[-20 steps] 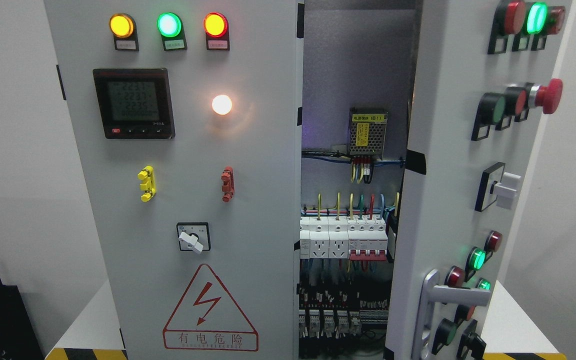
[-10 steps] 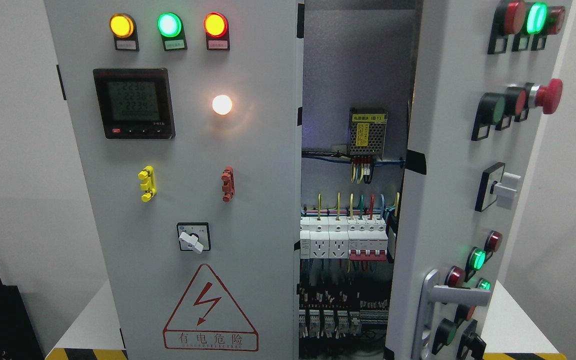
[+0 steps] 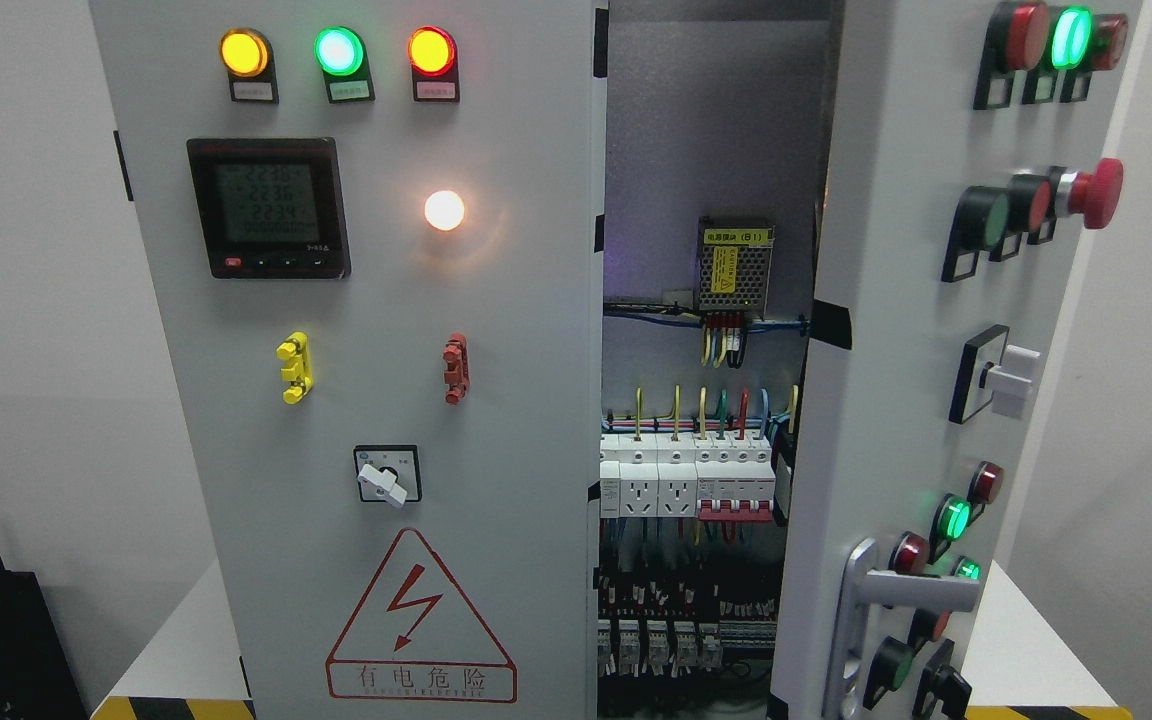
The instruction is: Release door handle
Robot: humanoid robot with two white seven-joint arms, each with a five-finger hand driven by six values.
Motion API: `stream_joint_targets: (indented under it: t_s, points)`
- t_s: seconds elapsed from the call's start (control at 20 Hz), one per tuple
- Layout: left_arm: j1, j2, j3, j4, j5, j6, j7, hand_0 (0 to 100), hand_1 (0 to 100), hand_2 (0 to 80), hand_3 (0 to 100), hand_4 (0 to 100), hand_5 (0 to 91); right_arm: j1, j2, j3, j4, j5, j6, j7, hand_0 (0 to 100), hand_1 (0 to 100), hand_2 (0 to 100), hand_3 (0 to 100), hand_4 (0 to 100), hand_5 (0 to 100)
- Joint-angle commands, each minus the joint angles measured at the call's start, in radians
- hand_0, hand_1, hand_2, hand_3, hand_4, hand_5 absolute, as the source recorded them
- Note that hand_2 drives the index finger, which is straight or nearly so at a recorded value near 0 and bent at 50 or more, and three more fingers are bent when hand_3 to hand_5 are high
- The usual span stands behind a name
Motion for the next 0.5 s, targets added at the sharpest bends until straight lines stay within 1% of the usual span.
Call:
stream_joint_targets:
  t_s: [0.0,0.1,0.2,0.3,0.4,0.45]
  points:
    - [0.000,0.000,0.000,-0.031,0.000,0.000,0.001,12,39,0.0,0,0,0.0,0.035,0.036,0.231,0.179,-0.021,0.046,0.022,46,14,0,0,0,0]
    - [0.000,0.000,0.000,-0.031,0.001,0.000,0.001,12,39,0.0,0,0,0.0,0.033,0.042,0.243,0.177,-0.021,0.083,0.028,45,13,0,0,0,0]
    - [0.000,0.000,0.000,-0.031,0.000,0.000,0.001,12,39,0.0,0,0,0.0,0.033,0.055,0.243,0.174,-0.021,0.109,0.071,44,13,0,0,0,0]
    - [0.000,0.000,0.001,-0.031,0.000,0.000,0.001,12,39,0.0,0,0,0.0,0.032,0.058,0.242,0.171,-0.024,0.138,0.112,44,12,0,0,0,0]
    - [0.000,0.000,0.001,-0.031,0.000,0.000,0.001,12,39,0.0,0,0,0.0,0.032,0.067,0.226,0.170,-0.026,0.140,0.166,43,10,0,0,0,0]
    - [0.000,0.000,0.001,-0.031,0.001,0.000,0.001,12,39,0.0,0,0,0.0,0.029,0.076,0.225,0.168,-0.026,0.140,0.177,43,10,0,0,0,0]
